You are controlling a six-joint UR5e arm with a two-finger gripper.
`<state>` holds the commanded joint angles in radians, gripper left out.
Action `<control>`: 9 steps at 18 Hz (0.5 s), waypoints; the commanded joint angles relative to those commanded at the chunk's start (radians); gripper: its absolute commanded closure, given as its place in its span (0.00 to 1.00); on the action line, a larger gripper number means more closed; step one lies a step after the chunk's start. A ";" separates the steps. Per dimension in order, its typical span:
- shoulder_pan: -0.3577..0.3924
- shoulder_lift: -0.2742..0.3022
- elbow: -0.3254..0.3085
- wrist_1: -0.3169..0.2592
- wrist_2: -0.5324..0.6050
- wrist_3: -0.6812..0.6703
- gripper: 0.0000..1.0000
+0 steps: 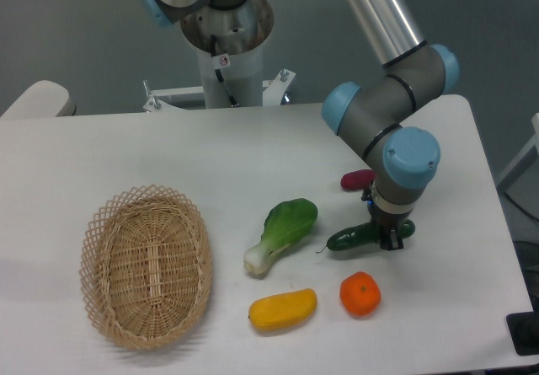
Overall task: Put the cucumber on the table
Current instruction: 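Open the gripper to release the cucumber onto the table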
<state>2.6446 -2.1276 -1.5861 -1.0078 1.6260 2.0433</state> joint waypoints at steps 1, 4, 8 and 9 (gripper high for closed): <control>0.000 0.000 0.000 0.000 0.000 0.000 0.59; 0.000 0.002 0.005 0.005 -0.005 -0.011 0.27; -0.012 0.014 0.026 0.032 -0.012 -0.072 0.00; -0.023 0.017 0.037 0.038 -0.012 -0.092 0.00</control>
<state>2.6217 -2.1108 -1.5494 -0.9695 1.6137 1.9514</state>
